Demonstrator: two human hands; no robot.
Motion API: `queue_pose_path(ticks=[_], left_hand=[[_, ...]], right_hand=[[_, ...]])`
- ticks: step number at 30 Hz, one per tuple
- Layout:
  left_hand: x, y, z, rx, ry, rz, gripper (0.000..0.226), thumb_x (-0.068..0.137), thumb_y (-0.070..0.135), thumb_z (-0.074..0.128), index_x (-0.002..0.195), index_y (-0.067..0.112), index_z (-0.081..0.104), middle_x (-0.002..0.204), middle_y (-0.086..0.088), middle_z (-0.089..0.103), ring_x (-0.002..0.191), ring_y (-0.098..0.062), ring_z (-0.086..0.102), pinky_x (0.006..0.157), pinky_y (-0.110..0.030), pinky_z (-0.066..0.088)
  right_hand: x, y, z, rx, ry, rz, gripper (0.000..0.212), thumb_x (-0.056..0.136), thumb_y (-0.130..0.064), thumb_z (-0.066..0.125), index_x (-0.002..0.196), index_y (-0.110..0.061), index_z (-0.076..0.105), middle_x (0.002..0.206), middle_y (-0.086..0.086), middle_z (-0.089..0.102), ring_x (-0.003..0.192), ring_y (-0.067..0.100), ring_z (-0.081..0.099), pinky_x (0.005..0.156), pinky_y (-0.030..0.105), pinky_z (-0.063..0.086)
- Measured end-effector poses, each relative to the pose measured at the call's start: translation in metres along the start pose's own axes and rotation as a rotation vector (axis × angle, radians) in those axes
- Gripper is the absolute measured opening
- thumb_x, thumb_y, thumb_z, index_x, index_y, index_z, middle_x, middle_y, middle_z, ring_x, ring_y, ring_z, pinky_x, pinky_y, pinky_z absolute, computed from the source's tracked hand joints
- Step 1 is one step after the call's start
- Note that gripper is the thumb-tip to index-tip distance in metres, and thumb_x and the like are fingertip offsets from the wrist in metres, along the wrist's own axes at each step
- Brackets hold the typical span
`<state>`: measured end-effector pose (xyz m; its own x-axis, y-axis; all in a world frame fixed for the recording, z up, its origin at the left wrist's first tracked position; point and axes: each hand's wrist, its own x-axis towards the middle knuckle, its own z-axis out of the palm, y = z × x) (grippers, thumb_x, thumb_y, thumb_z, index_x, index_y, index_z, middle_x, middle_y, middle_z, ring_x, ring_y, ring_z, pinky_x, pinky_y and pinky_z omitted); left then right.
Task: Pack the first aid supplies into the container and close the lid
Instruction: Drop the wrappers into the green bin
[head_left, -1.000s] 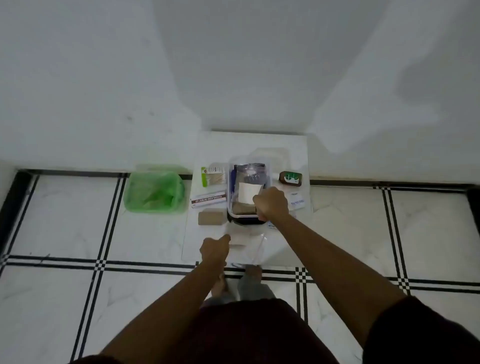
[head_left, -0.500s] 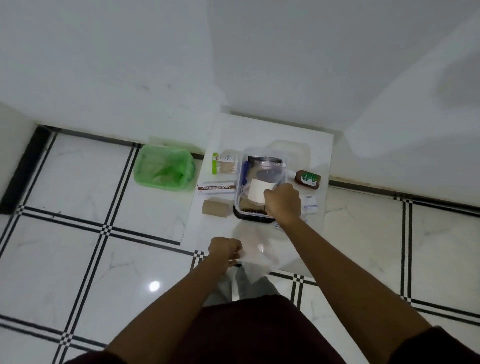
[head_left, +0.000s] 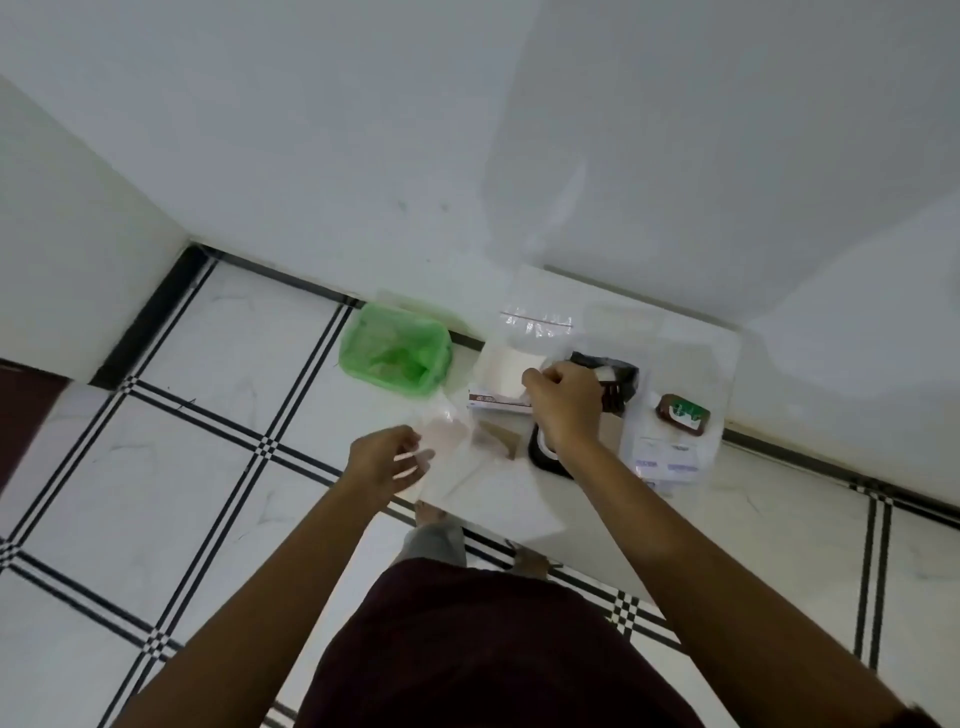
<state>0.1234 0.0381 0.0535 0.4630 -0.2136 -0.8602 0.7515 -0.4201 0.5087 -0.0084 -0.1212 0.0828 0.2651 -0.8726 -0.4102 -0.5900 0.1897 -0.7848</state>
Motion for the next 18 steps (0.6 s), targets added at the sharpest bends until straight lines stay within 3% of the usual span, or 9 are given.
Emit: queue_pose_path(ticks=[4, 9, 14, 16, 18], left_hand=[[0.042, 0.037, -0.010, -0.113, 0.020, -0.020, 0.005, 0.083, -0.001, 0.055, 0.078, -0.002, 0.056, 0.077, -0.014, 0.058, 0.078, -0.029, 0.068, 0.072, -0.038, 0.054], [0.119, 0.086, -0.025, -0.195, 0.065, -0.110, 0.010, 0.083, -0.005, 0.051, 0.074, 0.000, 0.051, 0.076, -0.014, 0.055, 0.074, -0.027, 0.067, 0.060, -0.036, 0.053], [0.210, 0.147, -0.049, -0.104, 0.166, -0.116, 0.013, 0.083, -0.008, 0.049, 0.073, -0.001, 0.049, 0.072, -0.017, 0.054, 0.067, -0.027, 0.064, 0.063, -0.038, 0.055], [0.247, 0.170, -0.057, -0.031, 0.188, -0.092, 0.005, 0.082, -0.008, 0.050, 0.081, -0.004, 0.051, 0.075, -0.019, 0.056, 0.065, -0.026, 0.065, 0.057, -0.035, 0.055], [0.288, 0.184, -0.065, 0.049, 0.204, -0.087, 0.012, 0.080, -0.007, 0.051, 0.092, -0.005, 0.053, 0.085, -0.022, 0.060, 0.067, -0.026, 0.068, 0.052, -0.032, 0.055]], right_hand=[[0.017, -0.018, 0.049, -0.044, -0.083, 0.006, 0.035, 0.072, -0.013, 0.058, 0.047, -0.016, 0.034, 0.046, 0.000, 0.038, 0.047, 0.018, 0.038, 0.051, 0.030, 0.031], [0.059, -0.043, 0.129, -0.140, -0.157, 0.078, 0.024, 0.061, -0.018, 0.051, 0.046, -0.018, 0.032, 0.050, 0.007, 0.041, 0.046, 0.026, 0.047, 0.049, 0.032, 0.037], [0.117, -0.061, 0.221, -0.235, -0.212, 0.198, 0.026, 0.070, -0.013, 0.053, 0.049, -0.015, 0.037, 0.052, 0.007, 0.047, 0.046, 0.031, 0.063, 0.052, 0.033, 0.051], [0.143, -0.063, 0.252, -0.245, -0.238, 0.235, 0.027, 0.077, -0.012, 0.056, 0.052, -0.010, 0.045, 0.052, 0.007, 0.053, 0.046, 0.030, 0.065, 0.055, 0.042, 0.061], [0.169, -0.056, 0.283, -0.244, -0.253, 0.294, 0.023, 0.080, -0.012, 0.057, 0.060, -0.007, 0.049, 0.060, 0.008, 0.059, 0.044, 0.027, 0.063, 0.055, 0.046, 0.061]])
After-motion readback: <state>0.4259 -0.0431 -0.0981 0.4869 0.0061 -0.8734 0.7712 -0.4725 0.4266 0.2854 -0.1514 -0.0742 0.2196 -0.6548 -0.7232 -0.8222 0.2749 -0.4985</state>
